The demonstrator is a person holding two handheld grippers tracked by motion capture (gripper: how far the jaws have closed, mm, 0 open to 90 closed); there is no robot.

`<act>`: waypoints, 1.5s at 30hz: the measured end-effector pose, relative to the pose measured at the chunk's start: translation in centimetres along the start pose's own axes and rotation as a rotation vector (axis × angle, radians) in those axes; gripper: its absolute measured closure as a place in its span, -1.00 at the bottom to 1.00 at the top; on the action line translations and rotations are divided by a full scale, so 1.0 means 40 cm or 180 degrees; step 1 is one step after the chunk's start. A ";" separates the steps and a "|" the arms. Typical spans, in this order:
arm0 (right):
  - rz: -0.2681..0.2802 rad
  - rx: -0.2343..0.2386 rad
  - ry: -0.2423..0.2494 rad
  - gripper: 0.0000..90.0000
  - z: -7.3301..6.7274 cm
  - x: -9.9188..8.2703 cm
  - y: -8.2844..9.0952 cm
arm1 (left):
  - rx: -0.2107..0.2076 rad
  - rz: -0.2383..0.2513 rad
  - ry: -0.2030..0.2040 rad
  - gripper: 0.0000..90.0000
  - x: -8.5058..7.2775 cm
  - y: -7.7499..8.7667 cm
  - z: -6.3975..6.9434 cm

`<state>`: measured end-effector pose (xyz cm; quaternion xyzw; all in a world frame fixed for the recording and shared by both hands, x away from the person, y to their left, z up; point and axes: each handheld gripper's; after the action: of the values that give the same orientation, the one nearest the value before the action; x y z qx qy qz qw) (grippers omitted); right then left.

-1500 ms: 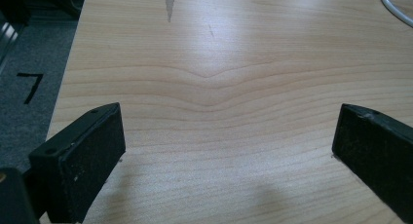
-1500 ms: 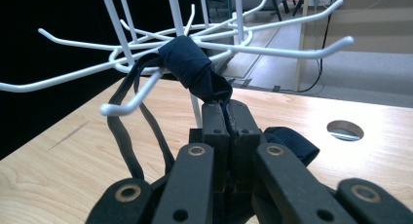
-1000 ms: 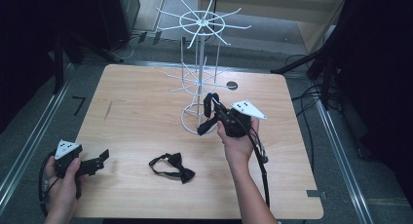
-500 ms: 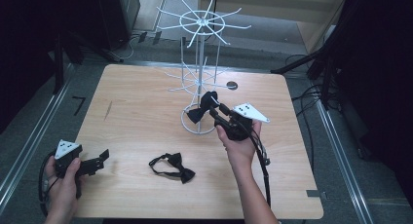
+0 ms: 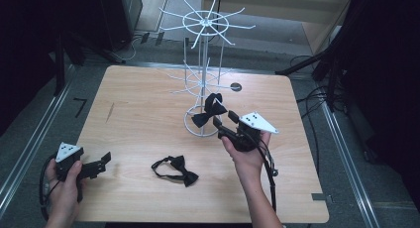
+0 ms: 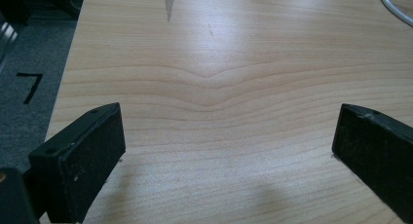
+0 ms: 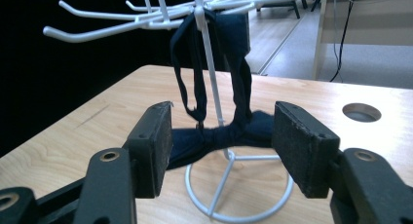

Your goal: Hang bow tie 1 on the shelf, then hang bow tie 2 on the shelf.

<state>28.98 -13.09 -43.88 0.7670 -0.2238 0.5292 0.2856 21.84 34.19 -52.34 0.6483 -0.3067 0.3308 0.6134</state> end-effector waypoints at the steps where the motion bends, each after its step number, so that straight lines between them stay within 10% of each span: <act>1: -0.0015 -0.0017 0.0008 -0.09 0.000 -0.004 0.004 | 0.0001 -0.0002 -0.0002 -1.00 0.000 0.000 0.000; 22: -0.0168 0.0012 -0.0187 -0.10 0.007 -0.109 0.073 | 0.0002 -0.0010 0.0005 -1.00 -0.001 0.000 0.001; 45: -0.0427 0.0176 -0.0227 -0.08 -0.039 -0.171 0.031 | -0.0006 -0.0005 -0.0012 -1.00 0.000 -0.001 0.001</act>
<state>24.81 -12.67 -49.62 0.8062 -0.1672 0.4873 0.2910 21.87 34.14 -52.34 0.6485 -0.3076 0.3288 0.6137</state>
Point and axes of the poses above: each handheld gripper's, and its own axes: y roughly backward along the jaws, x roughly out of its top, z roughly to its right, and after that the axes turned 14 degrees about x, right-handed
